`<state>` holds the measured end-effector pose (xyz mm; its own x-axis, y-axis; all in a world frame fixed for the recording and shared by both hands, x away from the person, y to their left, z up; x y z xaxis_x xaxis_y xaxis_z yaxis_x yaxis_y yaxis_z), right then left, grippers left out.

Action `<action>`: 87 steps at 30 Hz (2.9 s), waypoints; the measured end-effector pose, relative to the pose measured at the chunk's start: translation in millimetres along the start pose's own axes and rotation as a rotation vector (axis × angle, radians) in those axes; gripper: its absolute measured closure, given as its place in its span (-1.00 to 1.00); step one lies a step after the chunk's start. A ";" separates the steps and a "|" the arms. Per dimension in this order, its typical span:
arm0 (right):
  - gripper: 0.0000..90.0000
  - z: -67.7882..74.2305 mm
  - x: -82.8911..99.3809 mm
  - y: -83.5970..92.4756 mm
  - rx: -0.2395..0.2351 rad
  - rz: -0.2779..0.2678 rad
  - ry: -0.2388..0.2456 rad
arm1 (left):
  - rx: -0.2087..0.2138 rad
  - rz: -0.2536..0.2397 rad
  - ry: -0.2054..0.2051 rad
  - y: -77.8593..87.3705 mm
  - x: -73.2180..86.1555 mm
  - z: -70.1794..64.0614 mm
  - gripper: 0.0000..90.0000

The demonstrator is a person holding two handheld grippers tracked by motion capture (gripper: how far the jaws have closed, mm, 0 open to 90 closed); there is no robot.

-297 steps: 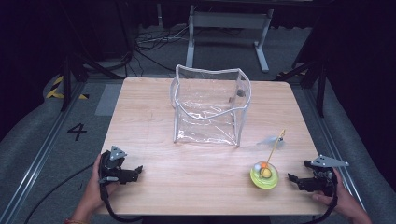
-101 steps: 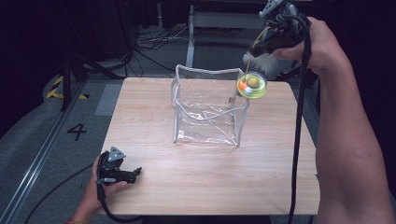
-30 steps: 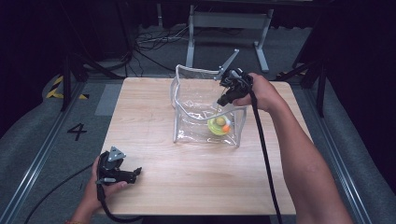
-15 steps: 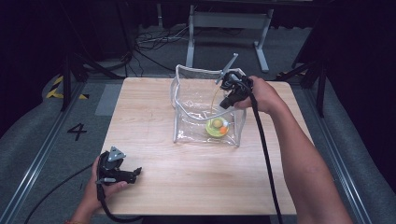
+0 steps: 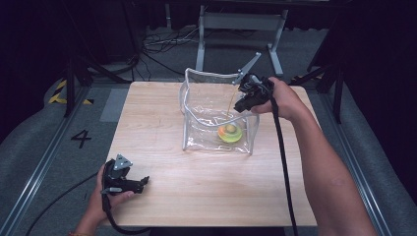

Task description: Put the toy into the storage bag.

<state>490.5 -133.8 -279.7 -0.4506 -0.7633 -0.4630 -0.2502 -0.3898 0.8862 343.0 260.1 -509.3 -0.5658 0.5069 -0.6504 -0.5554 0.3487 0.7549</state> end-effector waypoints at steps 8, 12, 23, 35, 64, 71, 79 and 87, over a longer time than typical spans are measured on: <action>0.68 8.4 5.8 20.3 0.028 -0.061 0.016 | 0.000 0.000 0.000 0.0 0.0 0.0 -0.98; 0.62 13.6 9.2 29.2 0.043 -0.083 0.027 | -0.004 -0.003 0.001 -0.2 0.1 -0.2 -0.98; 0.37 15.0 25.2 47.4 0.090 -0.136 0.010 | -0.001 0.000 0.000 0.0 0.0 0.0 -0.98; -0.09 18.5 55.9 64.2 0.176 -0.200 -0.011 | -0.001 0.000 0.000 0.0 0.0 -0.1 -0.98; -0.53 15.4 158.6 39.8 0.383 -0.230 -0.049 | -0.011 0.000 0.009 -0.2 -0.3 -0.9 -0.98; -0.58 17.7 180.2 28.0 0.393 -0.248 -0.057 | -0.016 -0.002 0.013 -0.4 -0.3 -1.3 -0.98; -0.61 19.9 209.3 10.3 0.389 -0.266 -0.087 | -0.017 -0.003 0.014 -0.4 -0.1 -1.4 -0.99; -0.61 18.2 232.1 -0.2 0.424 -0.287 -0.130 | -0.022 -0.003 0.017 -0.3 -0.1 -1.7 -0.99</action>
<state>370.4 -301.6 -387.6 -0.4089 -0.5758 -0.7080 -0.6915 -0.3108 0.6521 342.2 258.6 -509.6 -0.5744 0.4923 -0.6540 -0.5700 0.3329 0.7512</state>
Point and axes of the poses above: each handheld gripper's, and its own axes: y roughly backward along the jaws, x roughly out of its underside, z roughly to its left, the point moved 2 cm from there along -y, roughly forward along the jaws, and after that the axes turned 9 degrees about -y, right-handed, at the moved point
